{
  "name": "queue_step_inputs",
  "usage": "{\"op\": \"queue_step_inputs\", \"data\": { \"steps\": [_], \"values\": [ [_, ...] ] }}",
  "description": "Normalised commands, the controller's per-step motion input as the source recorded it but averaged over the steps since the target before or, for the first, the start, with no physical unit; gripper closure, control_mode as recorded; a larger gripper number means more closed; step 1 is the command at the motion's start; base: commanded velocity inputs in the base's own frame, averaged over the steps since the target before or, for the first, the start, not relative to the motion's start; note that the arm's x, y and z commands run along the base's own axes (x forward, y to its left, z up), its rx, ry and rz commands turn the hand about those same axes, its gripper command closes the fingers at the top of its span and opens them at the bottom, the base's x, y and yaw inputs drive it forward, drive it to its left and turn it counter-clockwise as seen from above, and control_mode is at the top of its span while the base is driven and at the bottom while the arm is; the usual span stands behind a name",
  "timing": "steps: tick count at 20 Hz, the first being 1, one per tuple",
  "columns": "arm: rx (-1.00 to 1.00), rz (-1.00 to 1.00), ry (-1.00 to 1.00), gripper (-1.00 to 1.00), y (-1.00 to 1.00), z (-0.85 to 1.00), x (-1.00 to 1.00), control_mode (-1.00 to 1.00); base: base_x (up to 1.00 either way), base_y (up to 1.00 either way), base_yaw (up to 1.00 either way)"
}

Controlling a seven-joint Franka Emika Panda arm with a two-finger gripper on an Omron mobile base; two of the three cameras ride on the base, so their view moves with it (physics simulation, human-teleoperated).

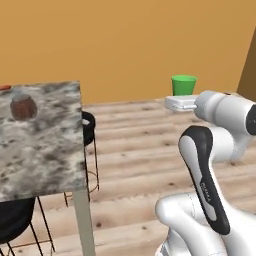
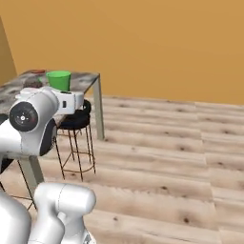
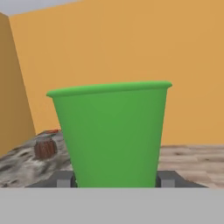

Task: Open the cabinet directly in front. Then move the wine and the cup to the dining counter with the jar on it.

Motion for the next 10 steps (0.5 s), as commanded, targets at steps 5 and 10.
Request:
{"op": "queue_step_inputs", "data": {
  "steps": [5,10],
  "values": [
    [0.0,0.0,0.0,1.0,0.0,0.0,0.0,1.0,1.0,-0.72,0.04],
    [0.0,0.0,0.0,1.0,0.0,0.0,0.0,1.0,1.0,-0.46,0.16]
  ]
}}
